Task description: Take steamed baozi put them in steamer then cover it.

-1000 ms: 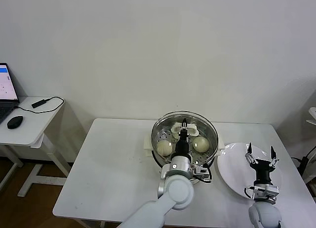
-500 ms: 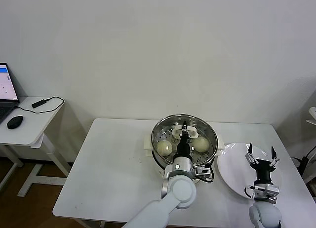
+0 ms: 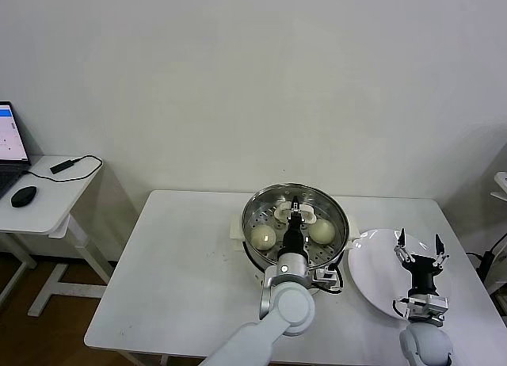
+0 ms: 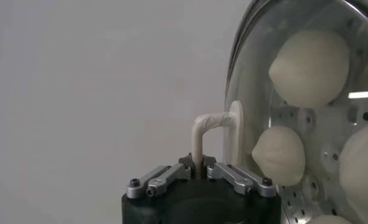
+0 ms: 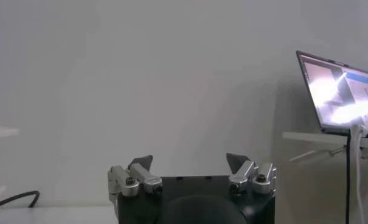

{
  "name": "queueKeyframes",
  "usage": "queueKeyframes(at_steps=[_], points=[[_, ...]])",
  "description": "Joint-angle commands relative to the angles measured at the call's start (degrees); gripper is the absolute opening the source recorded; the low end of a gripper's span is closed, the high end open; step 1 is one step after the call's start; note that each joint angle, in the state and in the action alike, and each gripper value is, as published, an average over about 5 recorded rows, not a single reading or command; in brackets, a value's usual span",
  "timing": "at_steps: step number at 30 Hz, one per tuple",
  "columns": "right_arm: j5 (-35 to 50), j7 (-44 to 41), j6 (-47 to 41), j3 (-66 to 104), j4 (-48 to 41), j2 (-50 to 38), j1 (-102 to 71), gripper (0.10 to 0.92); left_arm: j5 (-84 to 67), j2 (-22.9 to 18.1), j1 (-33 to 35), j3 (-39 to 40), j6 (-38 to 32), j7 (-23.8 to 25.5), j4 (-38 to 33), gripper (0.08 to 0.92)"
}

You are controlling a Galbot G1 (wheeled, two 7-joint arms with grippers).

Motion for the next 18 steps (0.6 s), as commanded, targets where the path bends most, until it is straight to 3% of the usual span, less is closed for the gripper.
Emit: queueKeyframes(at_steps=[1, 7, 18], points=[[0.03, 0.02, 0.04, 0.02, 0.09, 0.03, -0.04, 0.823, 0.34, -0.36, 0.34, -0.30, 0.34, 0.19, 0.19, 0.194], [0.08, 0.00, 0.03, 0.03, 0.21, -0.12, -0.10, 0.823, 0.30, -0.21, 0.89, -0.56, 0.35, 0.18, -1.47, 0.260], [-0.11, 0.01, -0.13, -0.28, 0.31, -0.08, 0.06, 0.823, -0.97, 2.71, 3.79, 0.81, 0.83, 1.93, -11.89, 0.578]])
